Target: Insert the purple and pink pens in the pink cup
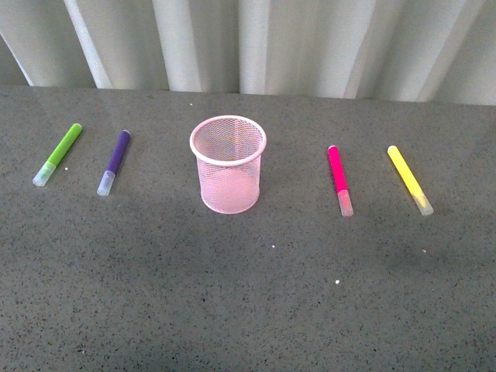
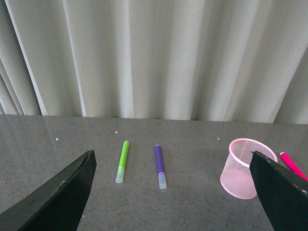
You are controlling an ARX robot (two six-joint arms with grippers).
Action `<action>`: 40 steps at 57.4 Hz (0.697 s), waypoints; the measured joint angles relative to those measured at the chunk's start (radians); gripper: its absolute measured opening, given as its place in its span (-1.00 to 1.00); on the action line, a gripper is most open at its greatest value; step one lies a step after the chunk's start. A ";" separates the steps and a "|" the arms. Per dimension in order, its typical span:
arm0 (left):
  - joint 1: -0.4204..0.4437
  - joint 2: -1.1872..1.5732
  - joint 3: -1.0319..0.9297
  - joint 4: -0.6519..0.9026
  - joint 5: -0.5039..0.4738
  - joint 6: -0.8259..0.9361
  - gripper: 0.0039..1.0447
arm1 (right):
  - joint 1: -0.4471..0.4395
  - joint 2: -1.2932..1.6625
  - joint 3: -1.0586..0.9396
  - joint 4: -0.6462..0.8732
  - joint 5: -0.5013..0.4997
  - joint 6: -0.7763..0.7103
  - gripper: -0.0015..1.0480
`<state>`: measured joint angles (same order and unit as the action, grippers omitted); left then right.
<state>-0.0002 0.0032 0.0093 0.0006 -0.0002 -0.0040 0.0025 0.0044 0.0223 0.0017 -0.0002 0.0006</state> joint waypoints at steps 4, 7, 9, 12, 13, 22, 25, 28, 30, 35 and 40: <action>0.000 0.000 0.000 0.000 0.000 0.000 0.88 | 0.000 0.000 0.000 0.000 0.000 0.000 0.87; 0.000 0.000 0.000 0.000 0.000 0.000 0.88 | 0.000 0.000 0.000 0.000 0.000 0.000 0.87; 0.000 0.000 0.000 0.000 0.000 0.000 0.88 | 0.000 0.000 0.000 0.000 0.000 0.000 0.87; 0.000 0.000 0.000 0.000 0.000 0.000 0.88 | 0.000 0.000 0.000 0.000 0.000 0.000 0.87; 0.000 0.000 0.000 0.000 0.000 0.000 0.88 | 0.000 0.000 0.000 0.000 0.000 0.000 0.87; 0.000 0.000 0.000 0.000 0.000 0.000 0.88 | 0.000 0.000 0.000 0.000 0.000 0.000 0.87; 0.000 0.000 0.000 0.000 0.000 0.000 0.88 | 0.000 0.000 0.000 0.000 0.000 0.000 0.87; 0.000 0.000 0.000 0.000 0.000 0.000 0.88 | 0.000 0.000 0.000 0.000 0.000 0.000 0.87; 0.000 0.000 0.000 0.000 0.000 0.000 0.88 | 0.000 0.000 0.000 0.000 0.000 0.000 0.87; 0.000 0.000 0.000 0.000 0.000 0.000 0.88 | 0.000 0.000 0.000 0.000 0.000 0.000 0.87; 0.000 0.000 0.000 0.000 0.000 0.000 0.88 | 0.000 0.000 0.000 0.000 0.000 0.000 0.87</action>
<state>-0.0002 0.0032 0.0093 0.0006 -0.0002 -0.0040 0.0025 0.0044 0.0223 0.0017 -0.0002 0.0006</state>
